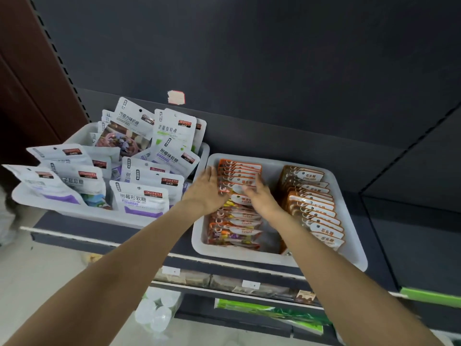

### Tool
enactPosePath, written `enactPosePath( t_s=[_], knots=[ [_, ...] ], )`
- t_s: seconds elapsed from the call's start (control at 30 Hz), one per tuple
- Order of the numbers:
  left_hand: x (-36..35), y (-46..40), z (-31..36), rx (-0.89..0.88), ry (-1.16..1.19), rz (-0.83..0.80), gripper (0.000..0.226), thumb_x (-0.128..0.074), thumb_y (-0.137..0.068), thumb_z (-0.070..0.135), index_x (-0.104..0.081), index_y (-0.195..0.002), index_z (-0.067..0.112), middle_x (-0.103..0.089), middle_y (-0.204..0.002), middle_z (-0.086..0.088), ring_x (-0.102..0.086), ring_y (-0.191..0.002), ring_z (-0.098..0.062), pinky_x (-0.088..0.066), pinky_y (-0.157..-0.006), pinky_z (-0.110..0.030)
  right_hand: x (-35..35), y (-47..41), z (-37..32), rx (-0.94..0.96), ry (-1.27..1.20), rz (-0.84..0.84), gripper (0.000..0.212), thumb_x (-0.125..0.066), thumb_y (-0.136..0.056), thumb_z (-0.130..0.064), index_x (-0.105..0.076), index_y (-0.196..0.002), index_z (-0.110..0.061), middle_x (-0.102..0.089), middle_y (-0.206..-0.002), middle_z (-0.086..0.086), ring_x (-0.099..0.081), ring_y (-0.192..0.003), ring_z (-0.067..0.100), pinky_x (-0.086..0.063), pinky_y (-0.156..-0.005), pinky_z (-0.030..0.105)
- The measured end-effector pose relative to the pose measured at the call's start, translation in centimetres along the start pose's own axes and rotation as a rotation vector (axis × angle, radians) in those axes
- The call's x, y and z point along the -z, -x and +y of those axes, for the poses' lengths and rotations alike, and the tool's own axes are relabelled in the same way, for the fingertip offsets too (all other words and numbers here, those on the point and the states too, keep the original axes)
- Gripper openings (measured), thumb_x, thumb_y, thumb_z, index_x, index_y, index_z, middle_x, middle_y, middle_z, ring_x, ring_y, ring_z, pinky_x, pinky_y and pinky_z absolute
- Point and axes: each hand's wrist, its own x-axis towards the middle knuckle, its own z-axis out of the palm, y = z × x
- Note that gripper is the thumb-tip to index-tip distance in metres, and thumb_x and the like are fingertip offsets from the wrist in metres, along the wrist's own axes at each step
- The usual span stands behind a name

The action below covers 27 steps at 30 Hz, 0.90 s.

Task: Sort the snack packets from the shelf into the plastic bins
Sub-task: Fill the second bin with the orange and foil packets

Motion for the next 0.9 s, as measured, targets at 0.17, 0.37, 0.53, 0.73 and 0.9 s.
enactPosePath(
  t_s=[0.17,0.37,0.53,0.73,0.9],
  knots=[
    [0.1,-0.5,-0.2,-0.05,-0.052,0.026,0.086,-0.045,-0.093,0.05,0.004,-0.151,0.011,-0.001,-0.16,-0.006,-0.001,-0.147,-0.018,-0.012,-0.118,-0.037,-0.2,-0.8,0.4,0.028,0.071,0.0,0.068,-0.041,-0.1,-0.036,0.001,-0.152,-0.025,-0.008,-0.159,0.004,-0.025,-0.142,0.026,-0.027,-0.112,0.039],
    [0.8,-0.8,-0.1,-0.123,-0.072,0.0,0.085,-0.043,-0.092,0.055,0.001,-0.152,0.014,0.0,-0.16,-0.004,0.0,-0.147,-0.016,-0.006,-0.117,-0.032,1.8,0.4,0.9,0.104,0.25,0.019,0.066,-0.044,-0.099,-0.034,-0.005,-0.152,-0.029,-0.005,-0.16,0.001,-0.019,-0.144,0.024,-0.022,-0.115,0.042],
    [-1.2,1.9,1.9,-0.365,-0.106,-0.007,0.086,-0.044,-0.088,0.061,0.0,-0.152,0.022,0.007,-0.159,0.003,0.009,-0.146,-0.016,-0.002,-0.12,-0.038,5.1,3.7,3.7,0.183,0.69,0.334,0.061,-0.049,-0.097,-0.031,-0.021,-0.15,-0.02,-0.014,-0.158,0.004,-0.01,-0.146,0.023,-0.012,-0.118,0.037],
    [-3.0,1.6,3.3,-0.253,-0.298,-0.059,0.075,-0.021,-0.092,0.066,0.005,-0.151,0.027,0.01,-0.159,0.0,0.012,-0.146,-0.021,0.003,-0.118,-0.044,7.2,6.4,8.0,-0.056,0.8,0.056,0.061,-0.023,-0.1,-0.05,0.003,-0.151,-0.03,0.01,-0.159,-0.001,0.009,-0.147,0.018,0.0,-0.118,0.041],
    [-3.1,1.7,6.4,-0.323,-0.229,0.052,0.066,-0.025,-0.098,0.053,-0.01,-0.151,0.017,-0.004,-0.16,-0.005,0.003,-0.147,-0.022,0.0,-0.119,-0.039,9.1,6.7,7.9,0.018,0.527,0.203,0.055,-0.028,-0.101,-0.044,-0.017,-0.151,-0.024,-0.007,-0.16,-0.002,-0.011,-0.146,0.019,-0.014,-0.118,0.037]
  ],
)
